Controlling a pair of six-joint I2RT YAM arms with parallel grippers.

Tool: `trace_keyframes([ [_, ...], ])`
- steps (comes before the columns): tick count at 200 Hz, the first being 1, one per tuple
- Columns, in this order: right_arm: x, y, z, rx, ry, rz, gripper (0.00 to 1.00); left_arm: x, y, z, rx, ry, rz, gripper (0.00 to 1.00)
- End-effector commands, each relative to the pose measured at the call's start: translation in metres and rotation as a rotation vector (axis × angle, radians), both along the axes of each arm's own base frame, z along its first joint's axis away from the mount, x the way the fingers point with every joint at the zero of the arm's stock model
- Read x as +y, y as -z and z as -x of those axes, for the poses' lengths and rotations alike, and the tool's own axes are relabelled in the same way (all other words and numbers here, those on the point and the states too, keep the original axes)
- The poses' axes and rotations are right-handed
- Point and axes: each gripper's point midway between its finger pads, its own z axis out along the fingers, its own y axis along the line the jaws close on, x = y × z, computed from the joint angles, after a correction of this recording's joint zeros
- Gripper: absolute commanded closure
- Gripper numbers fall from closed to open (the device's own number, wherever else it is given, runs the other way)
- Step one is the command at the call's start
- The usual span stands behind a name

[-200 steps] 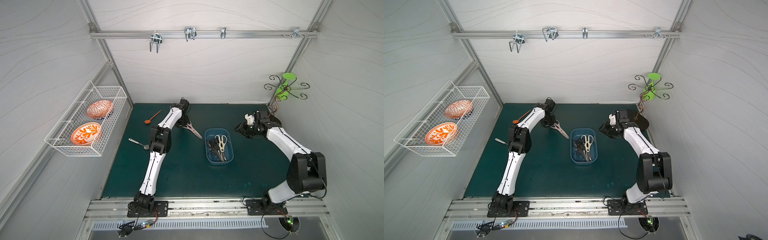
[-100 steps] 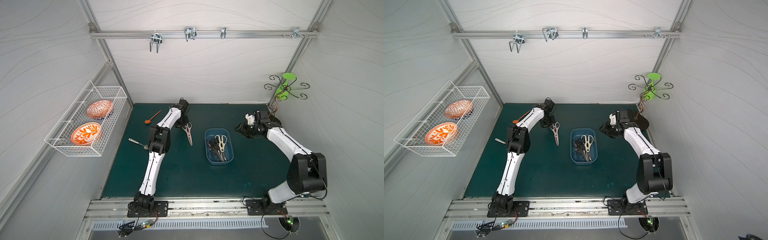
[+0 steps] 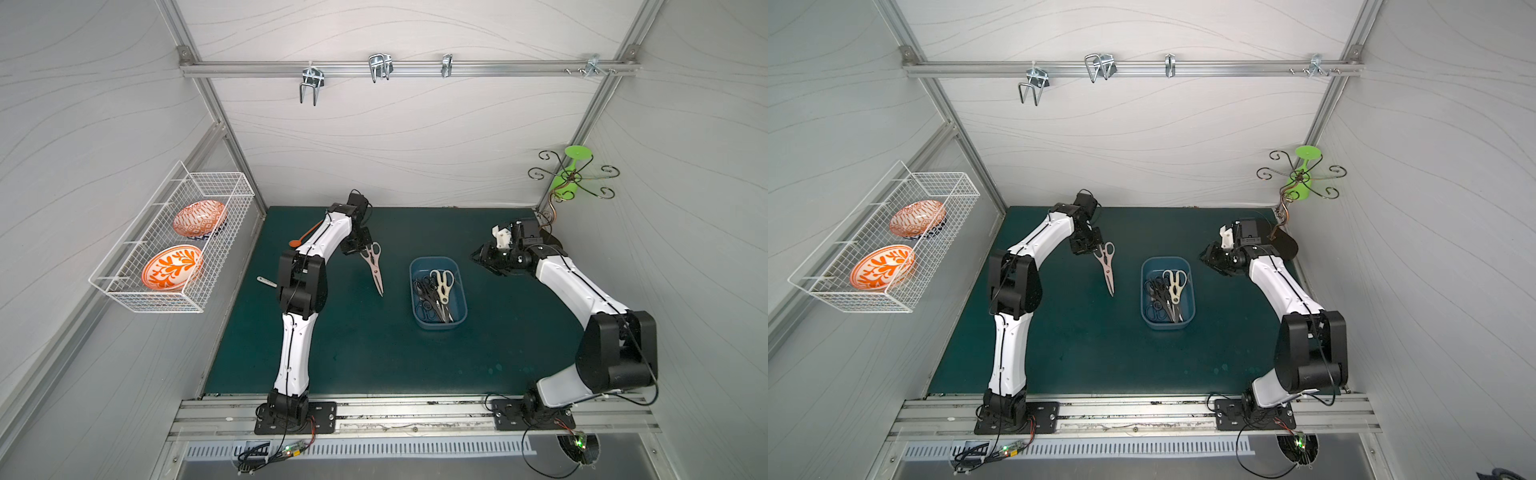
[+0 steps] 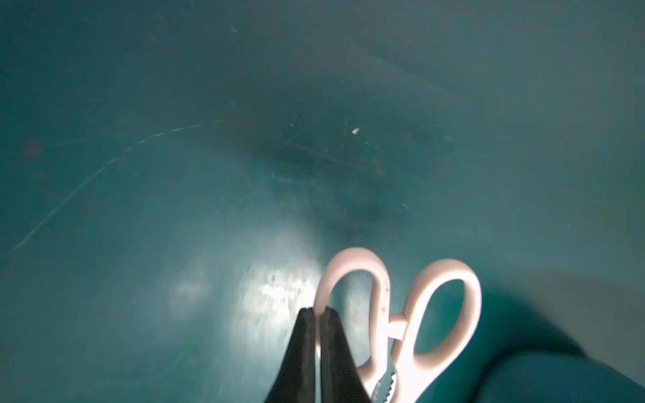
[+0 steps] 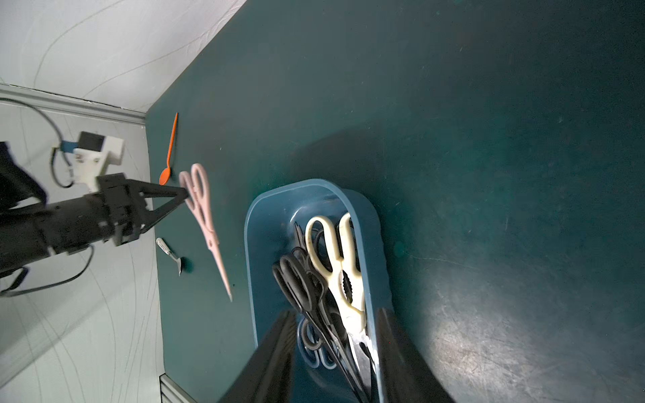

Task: Put the scissors into the storage box
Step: Pick up the scissors from the center of the board, then place the scissors in the storage box.

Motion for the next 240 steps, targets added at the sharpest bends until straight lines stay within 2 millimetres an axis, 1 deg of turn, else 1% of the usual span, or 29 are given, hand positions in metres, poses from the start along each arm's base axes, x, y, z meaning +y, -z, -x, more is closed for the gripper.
trace_keyframes([
  [1,-0.005,-0.006,0.006,-0.012,0.005,0.013,0.58,-0.012,-0.042,-0.002,-0.104,0.016,0.095,1.00],
  [21,-0.005,-0.009,0.007,-0.017,0.006,0.017,0.58,-0.027,-0.061,0.007,-0.128,0.036,0.129,1.00],
  [42,-0.007,-0.013,0.007,-0.024,0.011,0.019,0.58,-0.054,-0.079,0.018,-0.154,0.083,0.156,1.00],
  [60,-0.008,-0.016,0.009,-0.030,0.014,0.015,0.58,-0.081,-0.086,0.027,-0.174,0.119,0.170,1.00],
  [80,-0.009,-0.020,0.011,-0.041,0.020,0.014,0.58,-0.110,-0.087,0.034,-0.207,0.140,0.182,1.00],
  [107,-0.012,-0.024,0.016,-0.052,0.024,0.015,0.57,-0.144,-0.082,0.038,-0.244,0.149,0.177,1.00],
  [141,-0.015,-0.027,0.021,-0.063,0.024,0.014,0.57,-0.173,-0.079,0.034,-0.287,0.143,0.152,1.00],
  [165,-0.016,-0.026,0.022,-0.059,0.025,0.004,0.57,-0.184,-0.069,0.035,-0.304,0.140,0.112,1.00],
  [192,-0.015,-0.026,0.023,-0.061,0.022,-0.007,0.57,-0.189,-0.049,0.035,-0.301,0.137,0.076,1.00],
  [213,-0.016,-0.025,0.023,-0.065,0.026,-0.007,0.57,-0.196,-0.036,0.040,-0.291,0.164,0.044,1.00],
  [240,-0.018,-0.023,0.024,-0.061,0.030,-0.010,0.57,-0.208,-0.024,0.047,-0.275,0.191,0.035,1.00],
])
